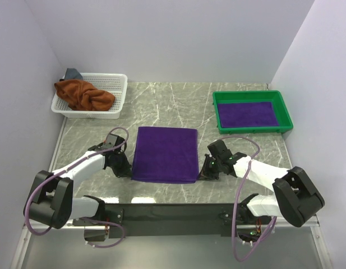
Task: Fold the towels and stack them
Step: Fold the towel
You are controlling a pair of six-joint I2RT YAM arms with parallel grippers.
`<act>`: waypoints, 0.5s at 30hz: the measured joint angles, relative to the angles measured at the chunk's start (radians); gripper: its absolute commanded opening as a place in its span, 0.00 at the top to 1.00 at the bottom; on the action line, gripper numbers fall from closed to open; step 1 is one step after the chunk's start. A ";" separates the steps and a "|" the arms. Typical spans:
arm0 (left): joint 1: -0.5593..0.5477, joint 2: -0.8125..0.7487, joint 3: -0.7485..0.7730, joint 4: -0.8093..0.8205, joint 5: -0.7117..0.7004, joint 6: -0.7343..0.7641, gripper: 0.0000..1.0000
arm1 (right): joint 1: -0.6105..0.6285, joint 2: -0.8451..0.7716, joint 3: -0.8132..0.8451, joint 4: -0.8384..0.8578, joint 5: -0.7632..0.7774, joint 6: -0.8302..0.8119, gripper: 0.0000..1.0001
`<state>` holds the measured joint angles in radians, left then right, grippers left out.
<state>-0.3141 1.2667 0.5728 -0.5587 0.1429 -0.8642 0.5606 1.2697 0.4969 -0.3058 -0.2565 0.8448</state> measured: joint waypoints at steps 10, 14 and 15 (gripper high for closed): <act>-0.006 -0.034 0.095 -0.093 -0.060 -0.005 0.99 | 0.000 -0.064 0.062 -0.085 0.013 -0.021 1.00; -0.006 -0.070 0.152 -0.125 -0.087 -0.002 0.99 | 0.009 -0.107 0.089 -0.119 0.013 -0.026 1.00; -0.006 -0.070 0.155 -0.126 -0.089 -0.002 0.99 | 0.014 -0.110 0.090 -0.126 0.012 -0.026 1.00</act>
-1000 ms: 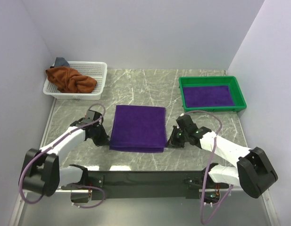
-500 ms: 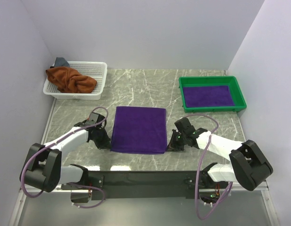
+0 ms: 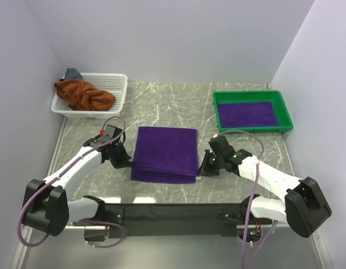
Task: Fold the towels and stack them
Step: Fold the towel
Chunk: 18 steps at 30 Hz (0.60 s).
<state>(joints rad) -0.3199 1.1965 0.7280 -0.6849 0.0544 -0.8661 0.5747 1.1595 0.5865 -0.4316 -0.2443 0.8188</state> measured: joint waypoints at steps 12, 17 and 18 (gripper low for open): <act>-0.001 0.063 -0.084 0.006 0.018 -0.006 0.99 | 0.058 0.014 -0.053 0.004 -0.016 0.025 1.00; -0.001 0.109 -0.109 0.036 0.031 -0.012 0.99 | 0.063 0.062 -0.074 0.039 -0.035 0.029 1.00; -0.001 0.110 -0.109 0.037 0.032 -0.013 0.99 | 0.066 0.070 -0.076 0.046 -0.038 0.029 1.00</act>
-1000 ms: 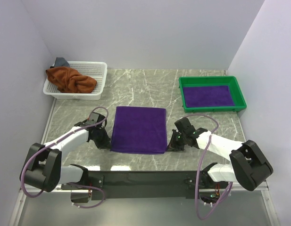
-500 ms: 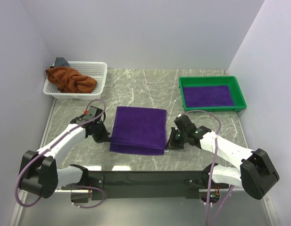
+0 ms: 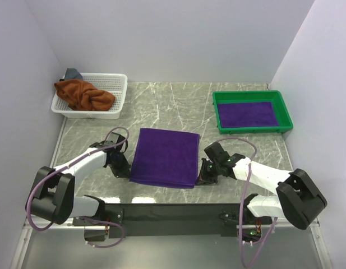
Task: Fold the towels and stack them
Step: Fold the towel
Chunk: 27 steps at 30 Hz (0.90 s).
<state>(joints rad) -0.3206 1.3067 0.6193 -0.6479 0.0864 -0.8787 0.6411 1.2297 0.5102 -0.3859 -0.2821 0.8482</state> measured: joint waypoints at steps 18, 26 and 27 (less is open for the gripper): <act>0.000 -0.003 0.000 -0.004 -0.006 -0.018 0.99 | 0.055 0.071 0.000 0.006 -0.072 -0.058 1.00; 0.000 -0.047 0.095 -0.101 -0.062 -0.015 0.99 | 0.060 0.027 0.046 -0.047 -0.075 -0.073 1.00; 0.000 -0.058 0.116 -0.114 -0.070 -0.014 0.99 | 0.062 0.014 0.056 -0.058 -0.075 -0.077 1.00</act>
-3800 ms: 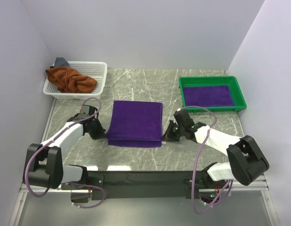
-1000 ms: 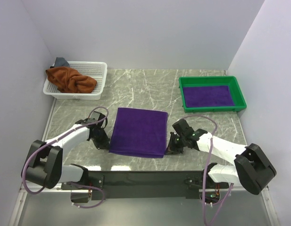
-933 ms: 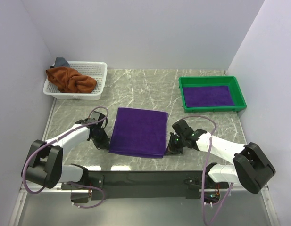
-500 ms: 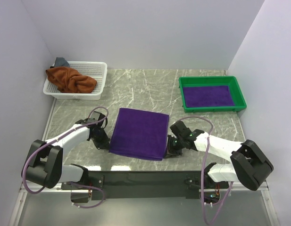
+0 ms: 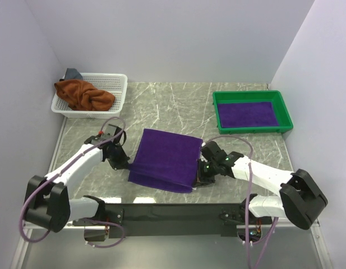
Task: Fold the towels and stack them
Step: Fold the towel
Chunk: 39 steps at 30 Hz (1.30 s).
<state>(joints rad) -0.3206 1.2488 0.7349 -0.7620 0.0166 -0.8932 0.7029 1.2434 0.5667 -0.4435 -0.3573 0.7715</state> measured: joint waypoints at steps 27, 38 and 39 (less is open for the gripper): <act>-0.002 0.030 -0.085 0.005 0.000 -0.010 0.42 | 0.156 0.064 -0.008 -0.023 -0.082 -0.041 0.30; -0.002 -0.126 0.061 -0.109 -0.068 0.016 0.28 | 0.049 -0.092 0.167 -0.209 0.117 -0.149 0.47; -0.002 -0.123 0.094 -0.111 -0.068 0.021 0.31 | 0.010 -0.095 0.176 -0.193 0.136 -0.158 0.49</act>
<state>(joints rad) -0.3225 1.1259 0.8288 -0.8734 -0.0509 -0.8722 0.7132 1.1488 0.7429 -0.6369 -0.2211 0.6136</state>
